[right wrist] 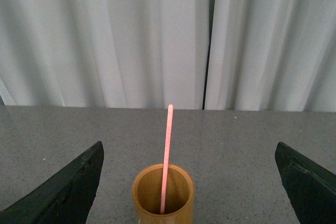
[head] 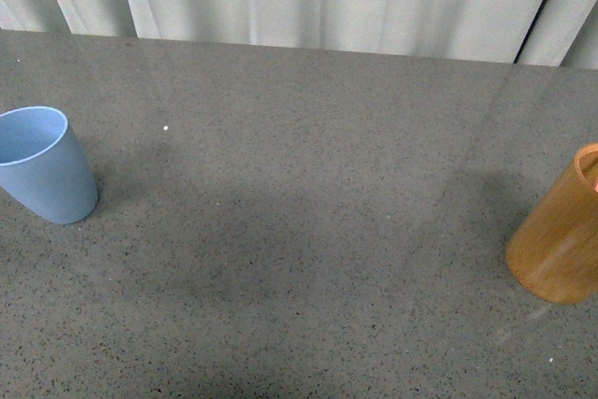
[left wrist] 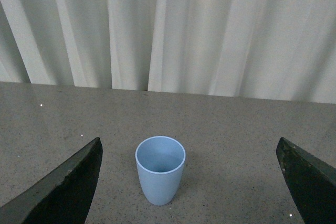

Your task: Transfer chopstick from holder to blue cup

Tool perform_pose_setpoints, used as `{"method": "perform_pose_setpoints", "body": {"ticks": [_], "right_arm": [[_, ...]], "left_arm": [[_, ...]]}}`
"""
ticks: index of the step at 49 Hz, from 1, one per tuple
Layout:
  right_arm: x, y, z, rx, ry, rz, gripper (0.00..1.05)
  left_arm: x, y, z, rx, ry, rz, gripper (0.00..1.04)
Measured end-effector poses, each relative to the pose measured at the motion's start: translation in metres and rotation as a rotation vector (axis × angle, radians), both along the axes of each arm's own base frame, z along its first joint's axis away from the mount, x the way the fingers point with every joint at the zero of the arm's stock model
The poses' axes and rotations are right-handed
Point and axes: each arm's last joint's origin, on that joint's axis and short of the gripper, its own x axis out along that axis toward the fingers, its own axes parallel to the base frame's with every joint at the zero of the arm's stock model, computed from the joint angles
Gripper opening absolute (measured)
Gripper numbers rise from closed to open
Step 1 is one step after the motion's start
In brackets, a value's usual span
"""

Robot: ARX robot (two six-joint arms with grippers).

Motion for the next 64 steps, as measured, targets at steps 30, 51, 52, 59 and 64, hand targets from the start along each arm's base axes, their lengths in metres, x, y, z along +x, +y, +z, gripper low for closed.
{"method": "perform_pose_setpoints", "body": {"ticks": [30, 51, 52, 59, 64], "right_arm": [[0.0, 0.0, 0.0, 0.0, 0.0, 0.0, 0.95], [0.0, 0.0, 0.0, 0.0, 0.0, 0.0, 0.95], [0.0, 0.0, 0.0, 0.0, 0.0, 0.0, 0.95], [0.0, 0.0, 0.0, 0.0, 0.0, -0.001, 0.95], [0.0, 0.0, 0.0, 0.0, 0.0, 0.001, 0.95]], "left_arm": [[0.0, 0.0, 0.0, 0.0, 0.0, 0.0, 0.98], [0.0, 0.0, 0.0, 0.0, 0.0, 0.0, 0.98], [0.0, 0.0, 0.0, 0.0, 0.0, 0.0, 0.98], [0.003, 0.001, -0.002, -0.063, 0.222, 0.248, 0.98], [0.016, 0.006, 0.002, -0.094, 0.337, 0.379, 0.98]]}}
